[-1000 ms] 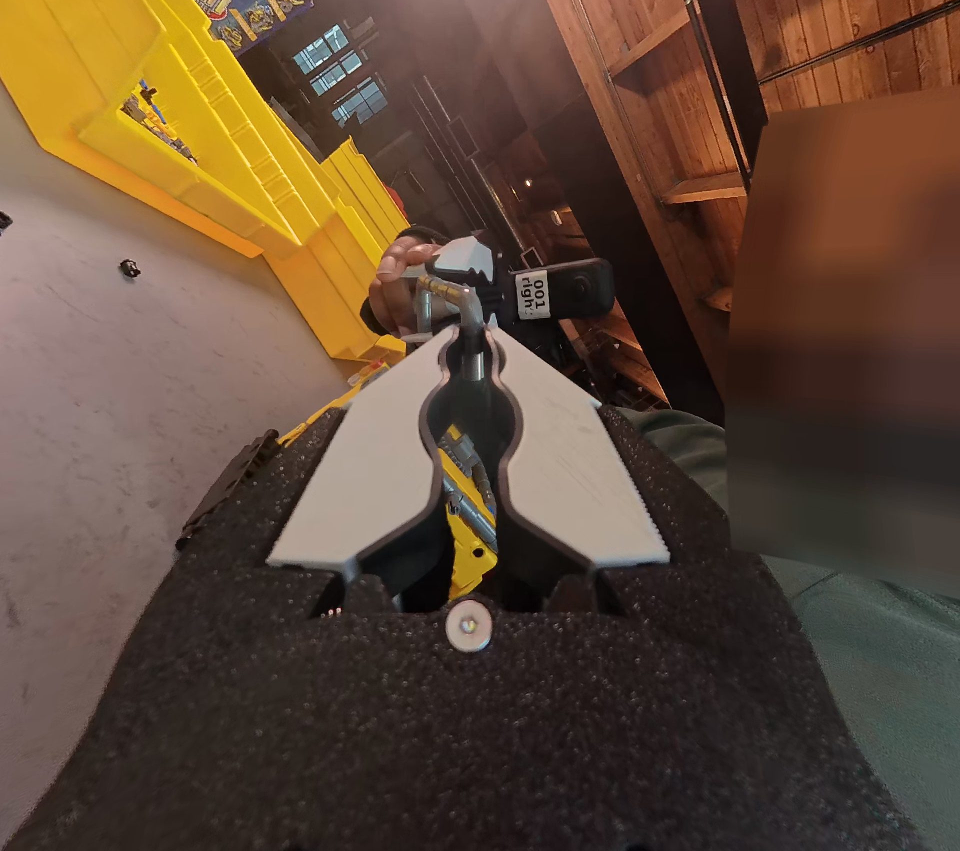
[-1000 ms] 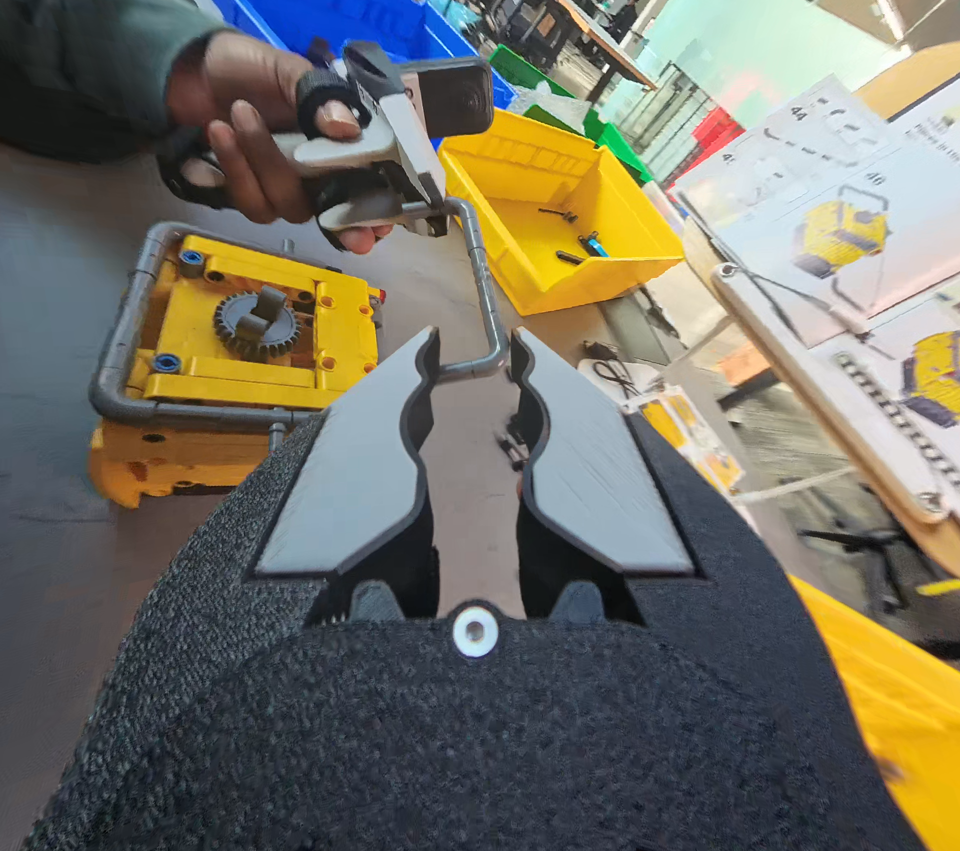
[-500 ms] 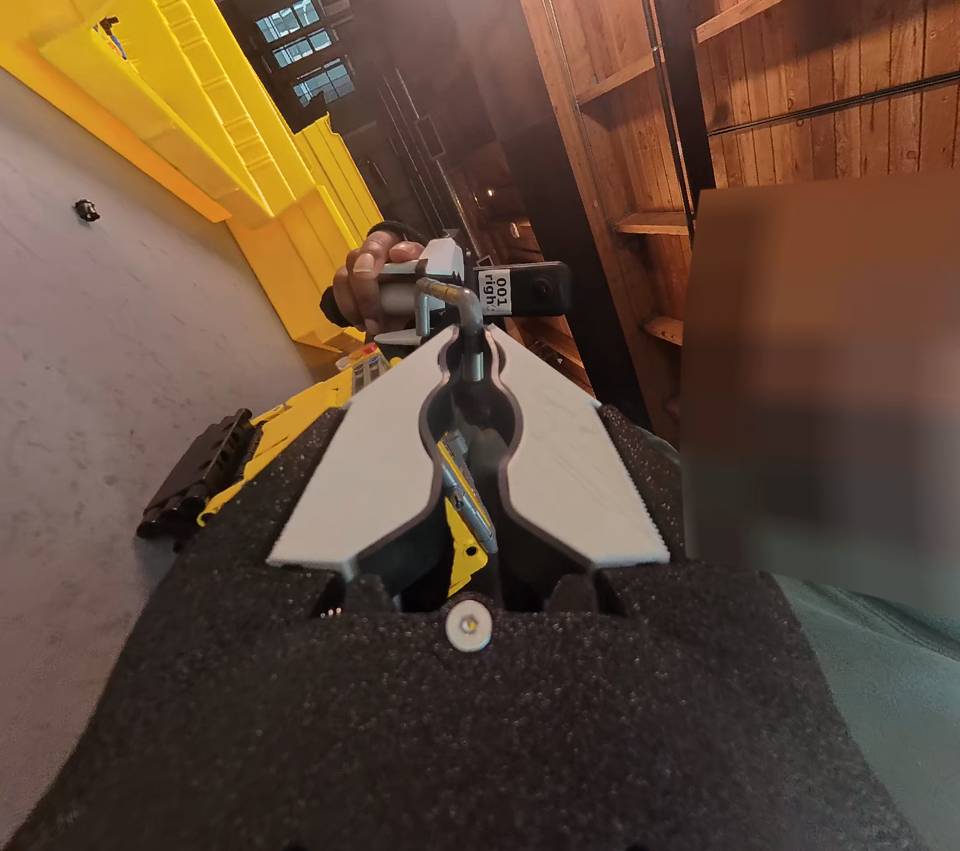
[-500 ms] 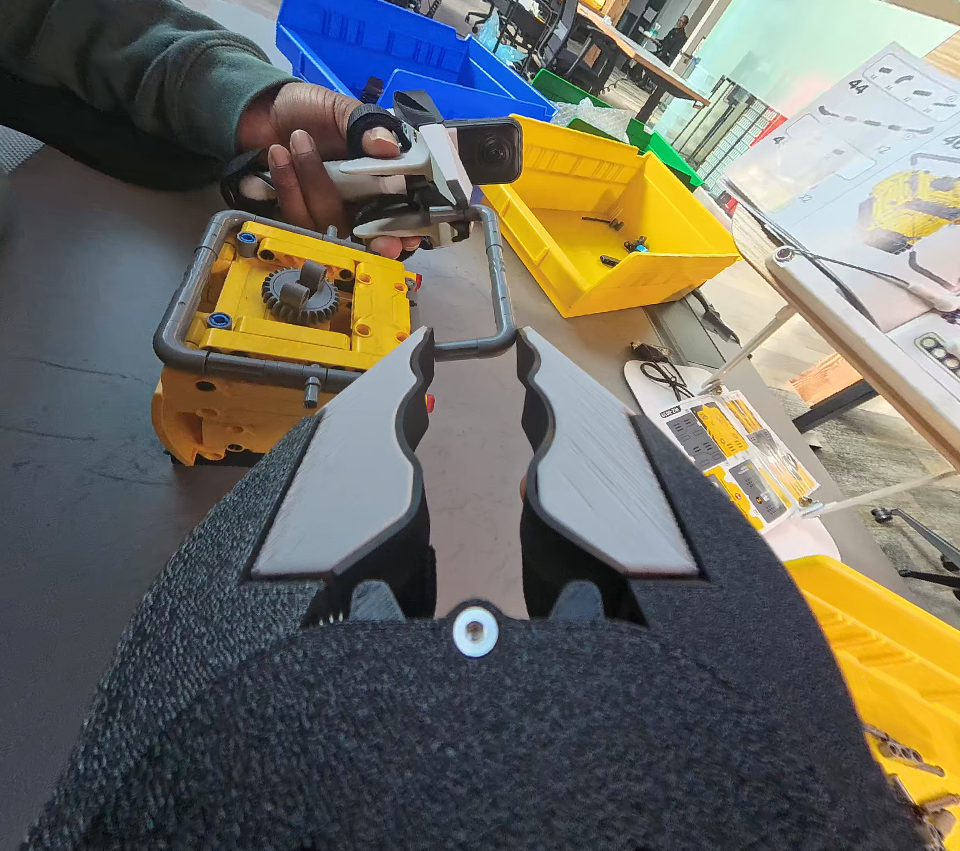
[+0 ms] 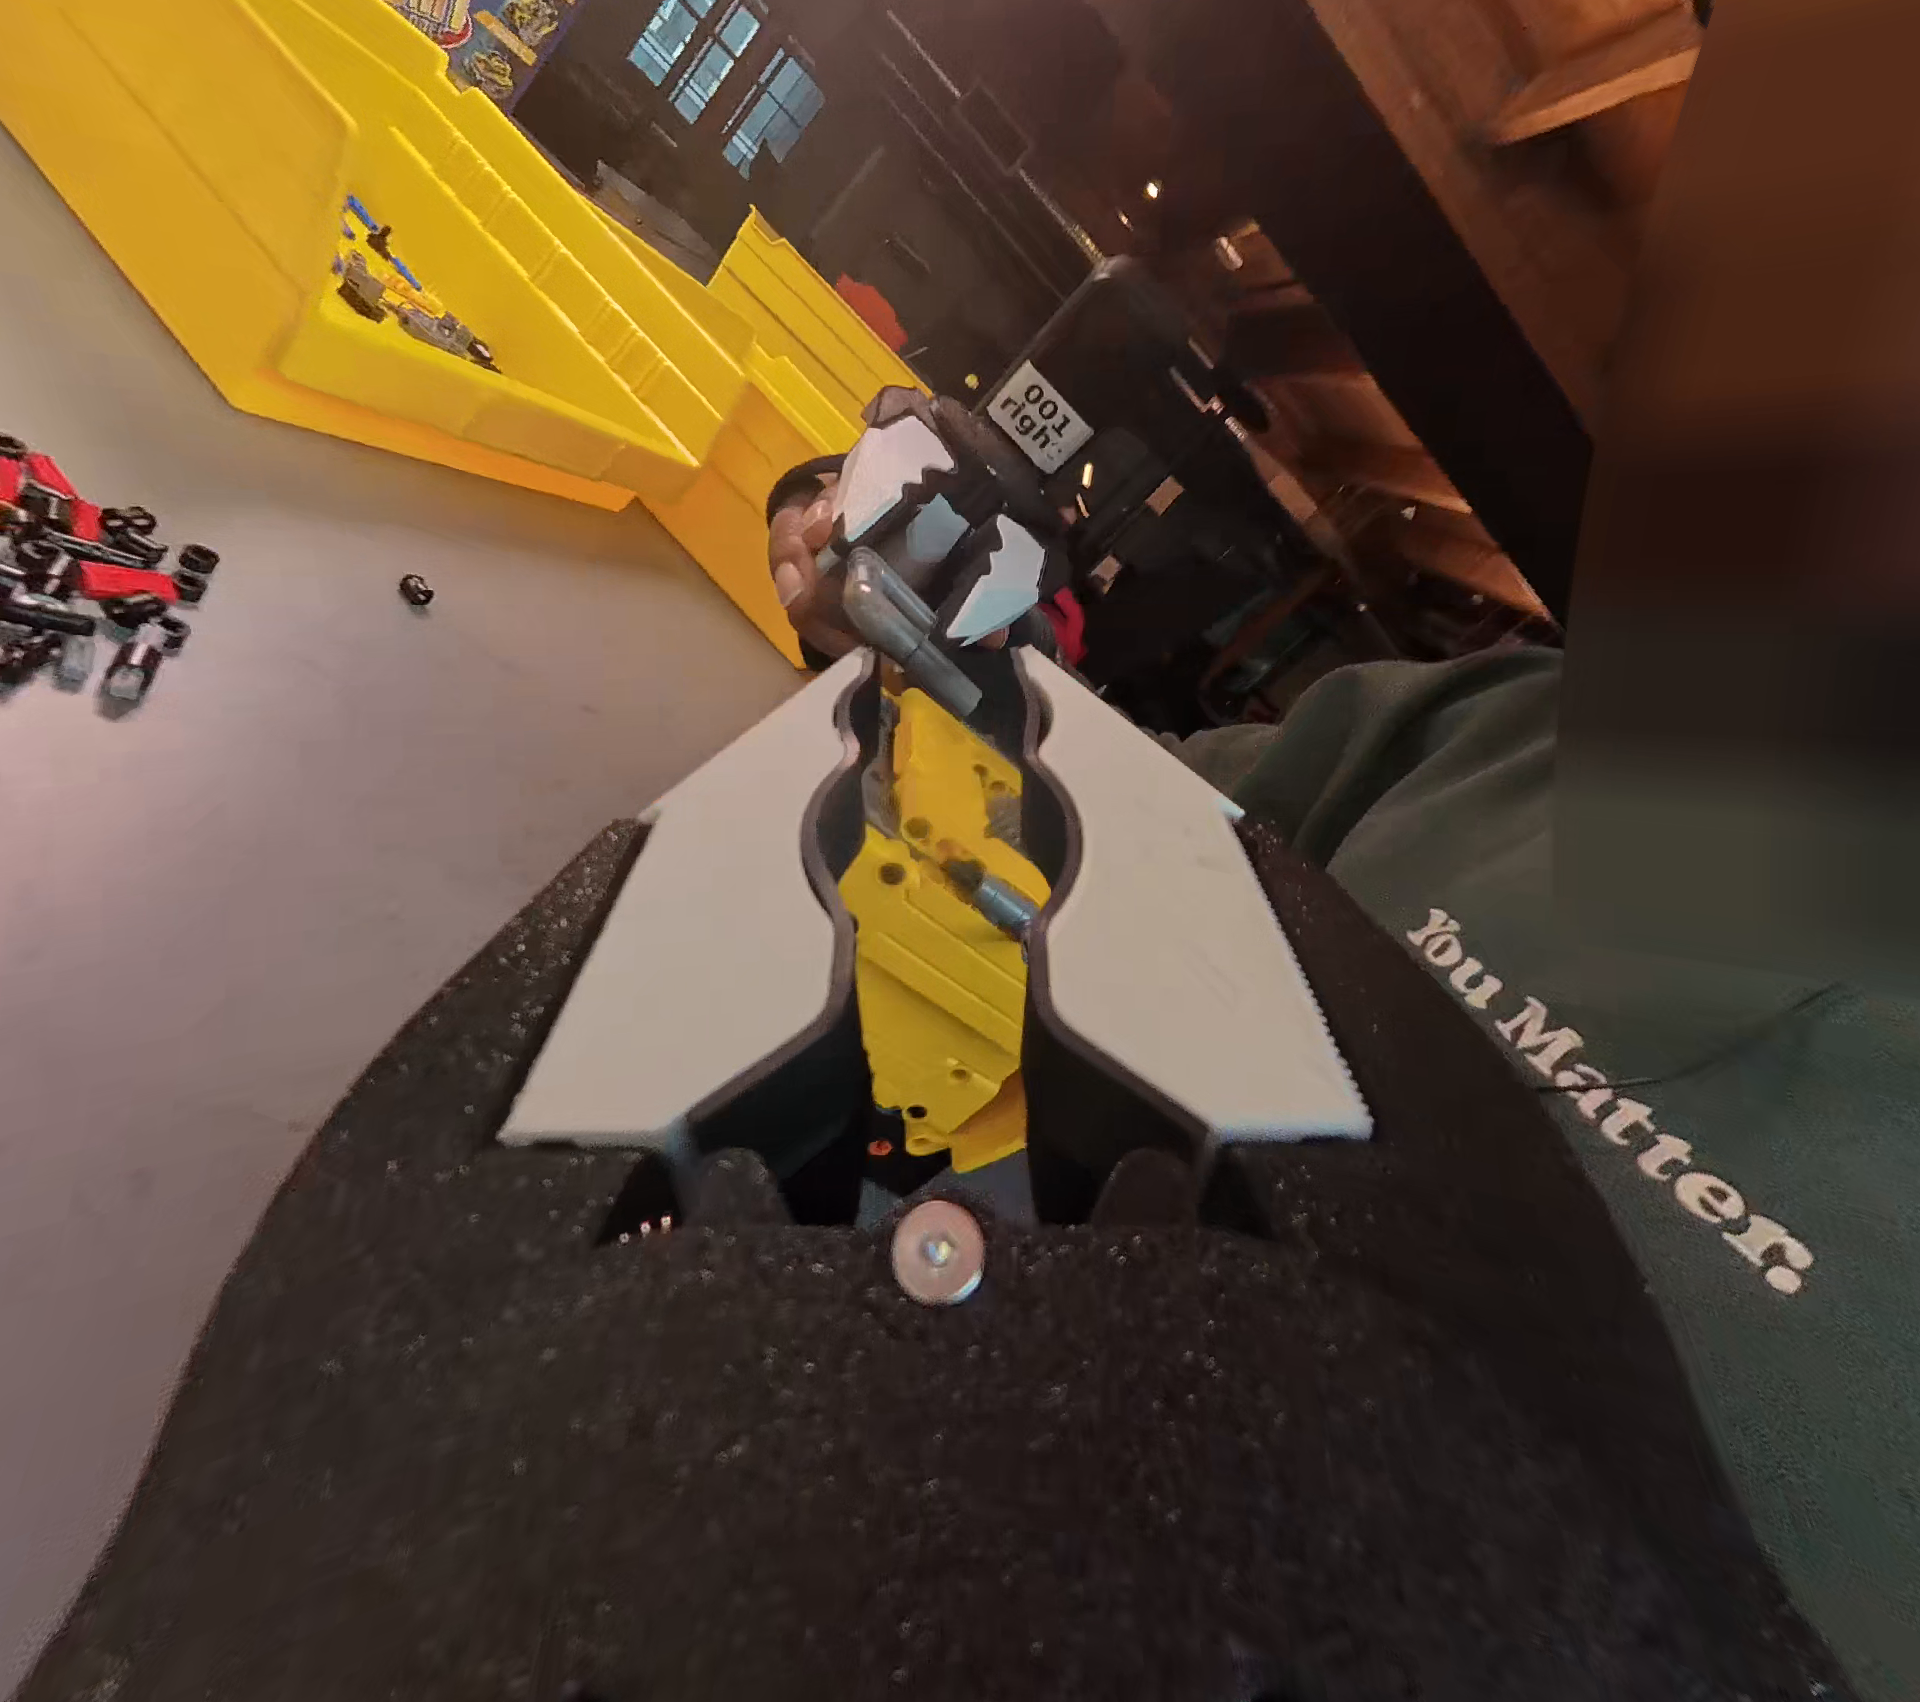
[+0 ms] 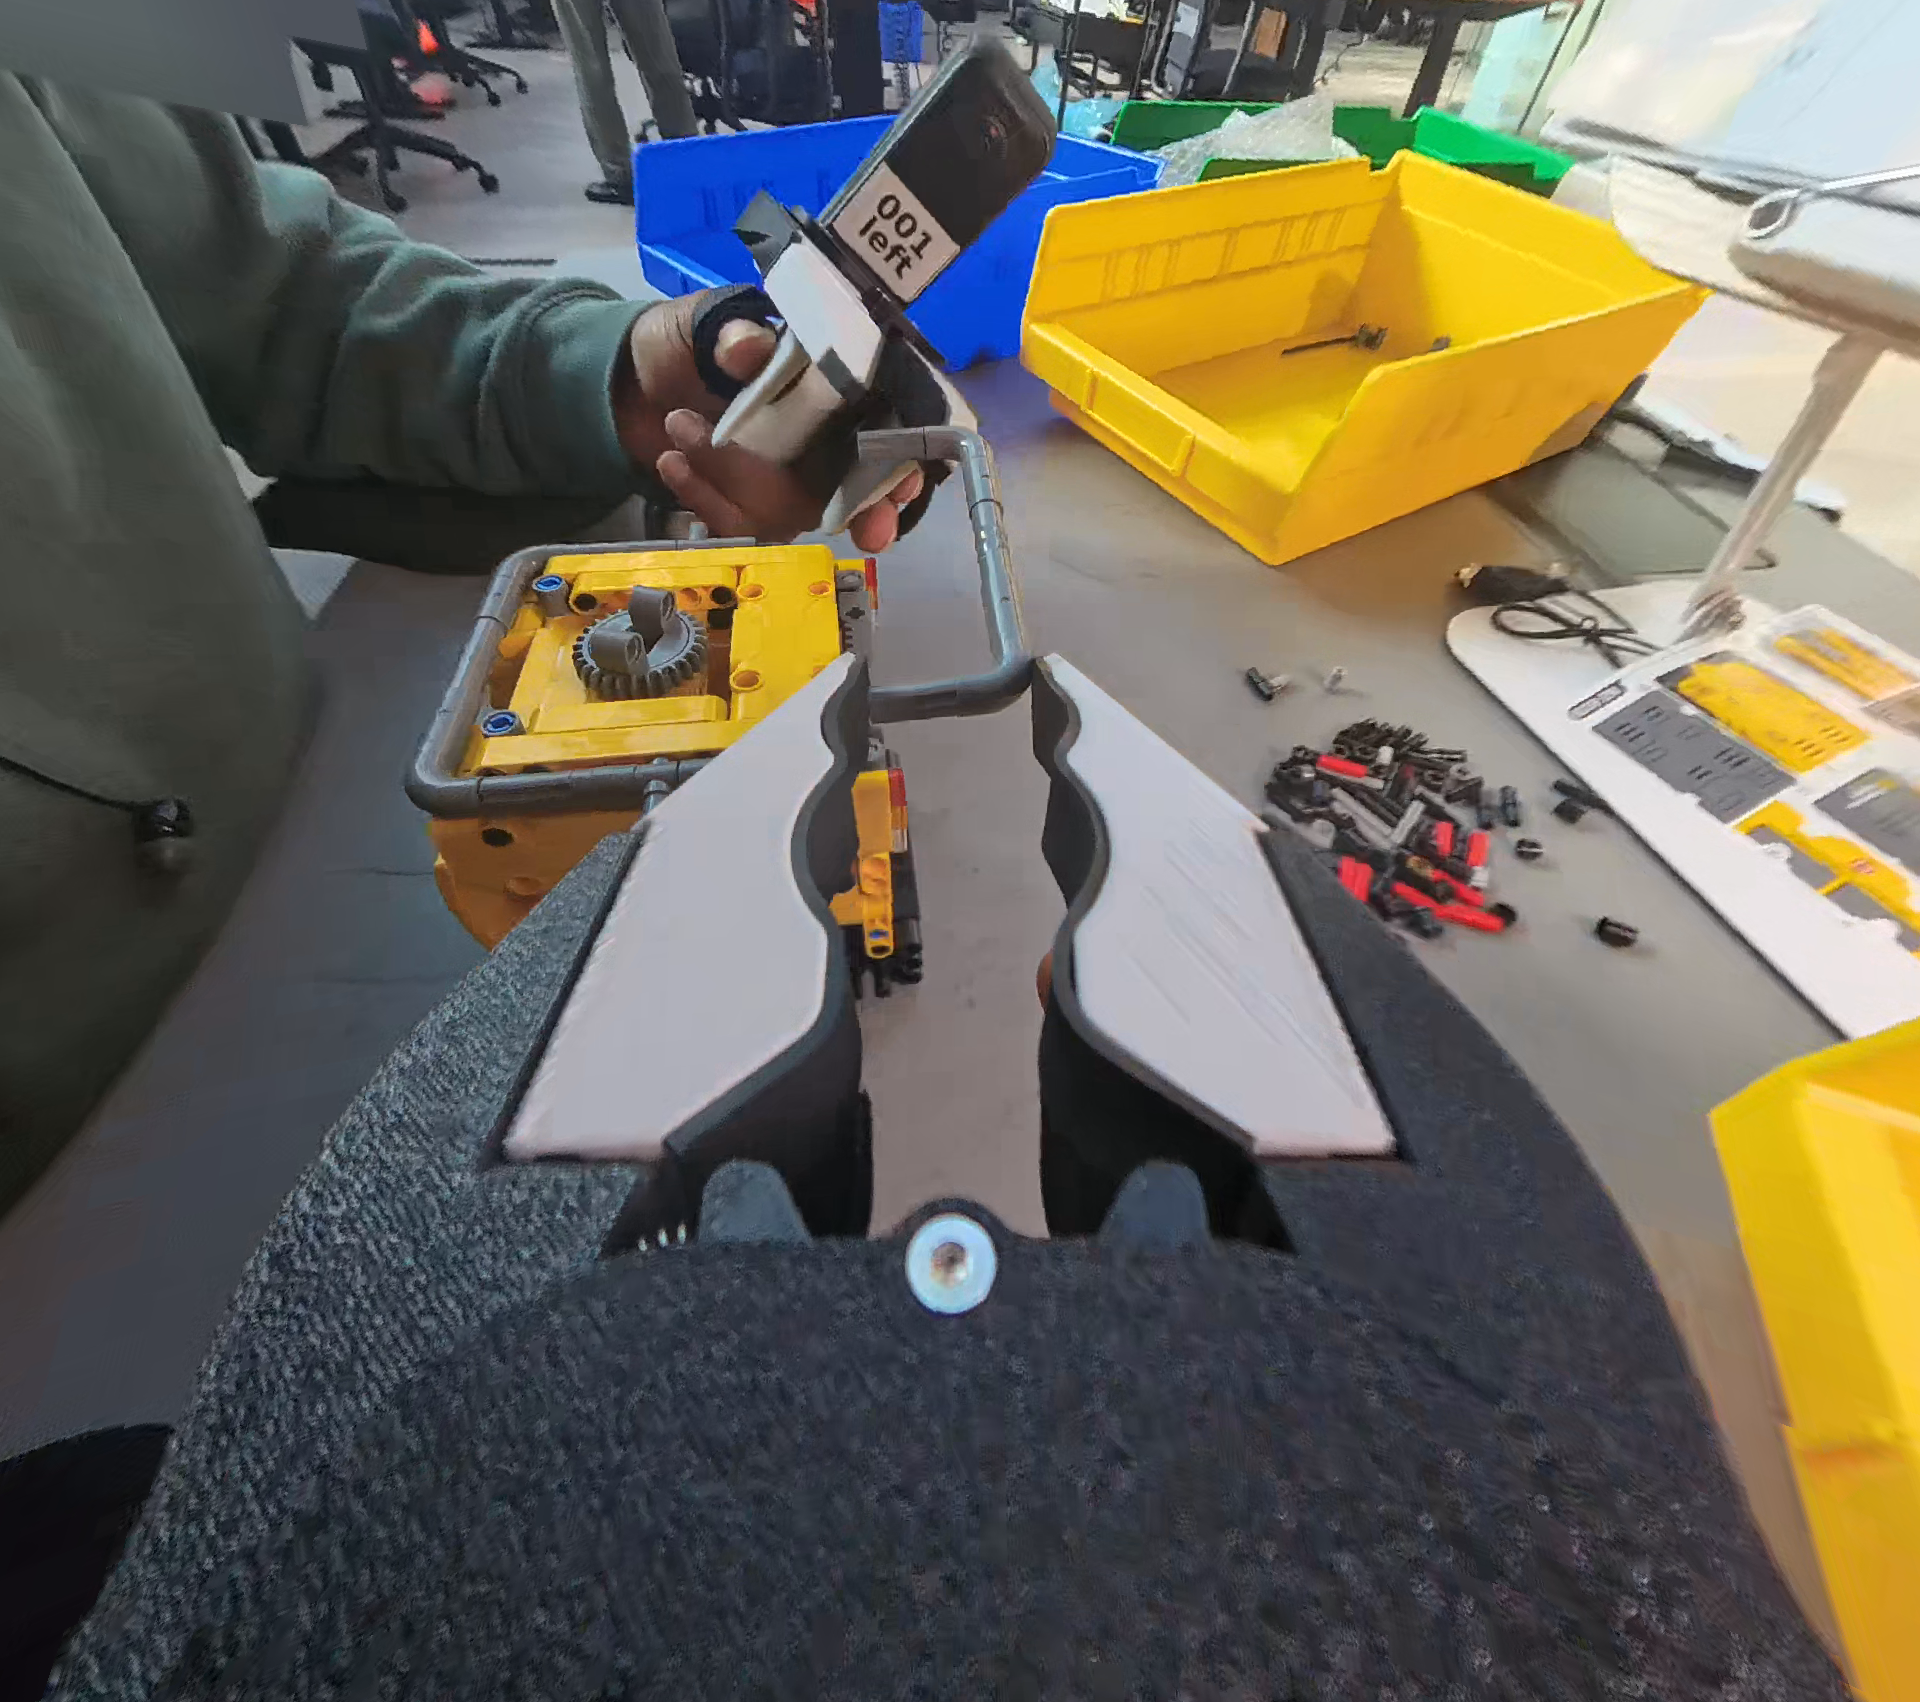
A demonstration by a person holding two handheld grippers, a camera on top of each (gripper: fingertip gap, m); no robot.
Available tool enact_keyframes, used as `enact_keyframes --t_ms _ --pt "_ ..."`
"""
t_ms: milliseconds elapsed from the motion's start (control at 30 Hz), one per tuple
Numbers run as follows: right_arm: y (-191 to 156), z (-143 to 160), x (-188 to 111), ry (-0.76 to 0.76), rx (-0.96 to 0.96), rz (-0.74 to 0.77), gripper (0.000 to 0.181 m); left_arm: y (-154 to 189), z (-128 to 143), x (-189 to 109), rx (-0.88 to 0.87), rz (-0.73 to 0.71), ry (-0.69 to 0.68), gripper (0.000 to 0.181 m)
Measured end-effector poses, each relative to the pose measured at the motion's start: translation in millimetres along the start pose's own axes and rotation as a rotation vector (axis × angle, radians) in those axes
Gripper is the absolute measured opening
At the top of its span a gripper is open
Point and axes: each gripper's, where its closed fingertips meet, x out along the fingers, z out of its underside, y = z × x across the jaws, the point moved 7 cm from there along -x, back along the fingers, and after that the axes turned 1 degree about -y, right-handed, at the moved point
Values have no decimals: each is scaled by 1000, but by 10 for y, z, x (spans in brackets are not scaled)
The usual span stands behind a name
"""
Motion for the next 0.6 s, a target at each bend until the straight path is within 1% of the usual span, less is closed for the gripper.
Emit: enact_keyframes --t_ms 67,200,400,600 --pt "36 25 -7 24 84 -16 30 -21 -8 -35 80 -41 -44 30" --pt "71 80 0 47 198 -60 30 -94 -23 -110 162 -91 -76 34" --pt "50 169 -7 26 210 -81 31 -154 -32 -189 278 -146 -120 34" --pt "50 197 0 -18 190 -81 31 -126 30 -154 340 -112 -173 36"
